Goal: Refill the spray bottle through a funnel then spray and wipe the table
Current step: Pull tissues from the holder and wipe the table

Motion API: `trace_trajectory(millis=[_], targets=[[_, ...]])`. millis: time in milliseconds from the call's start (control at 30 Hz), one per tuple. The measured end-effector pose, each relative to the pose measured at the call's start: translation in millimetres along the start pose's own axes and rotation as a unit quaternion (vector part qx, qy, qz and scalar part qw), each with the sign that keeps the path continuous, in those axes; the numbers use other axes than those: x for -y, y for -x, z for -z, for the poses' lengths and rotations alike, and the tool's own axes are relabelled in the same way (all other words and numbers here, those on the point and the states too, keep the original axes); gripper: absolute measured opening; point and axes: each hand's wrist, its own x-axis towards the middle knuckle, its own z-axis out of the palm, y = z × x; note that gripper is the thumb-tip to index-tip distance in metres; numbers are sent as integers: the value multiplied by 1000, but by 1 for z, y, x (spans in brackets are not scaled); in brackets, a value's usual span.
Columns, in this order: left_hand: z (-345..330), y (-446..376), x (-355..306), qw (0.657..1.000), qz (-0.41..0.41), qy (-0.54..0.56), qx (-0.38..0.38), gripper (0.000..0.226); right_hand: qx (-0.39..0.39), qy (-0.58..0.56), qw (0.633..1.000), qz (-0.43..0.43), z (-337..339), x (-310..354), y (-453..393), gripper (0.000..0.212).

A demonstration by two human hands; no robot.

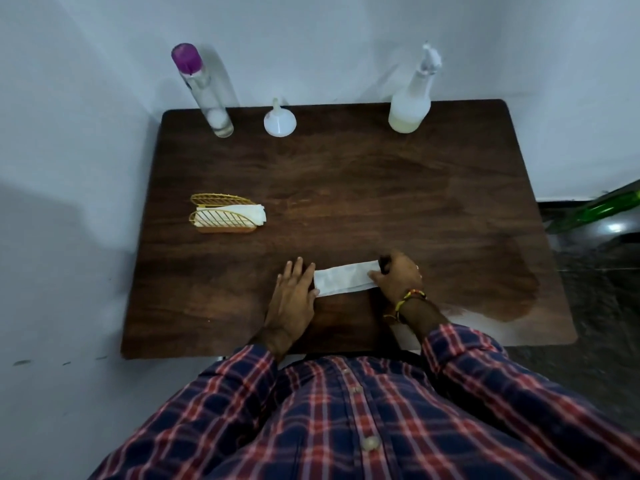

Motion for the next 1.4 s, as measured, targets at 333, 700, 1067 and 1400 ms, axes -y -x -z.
trace_trajectory(millis=[333,700,1067,1400], targets=[[16,8,0,1000,-13,-7,-4,63,5,-40,999,3,-2,13,4,10],[15,-5,-12,999,-23,26,-7,61,-73,-146,987,11,12,34,31,31],[4,-37,-89,999,-47,22,5,60,-123,-317,940,16,100,-7,37,23],[-82,-95,-287,980,-130,-78,133,71,-250,-435,865,-30,224,-153,22,19]])
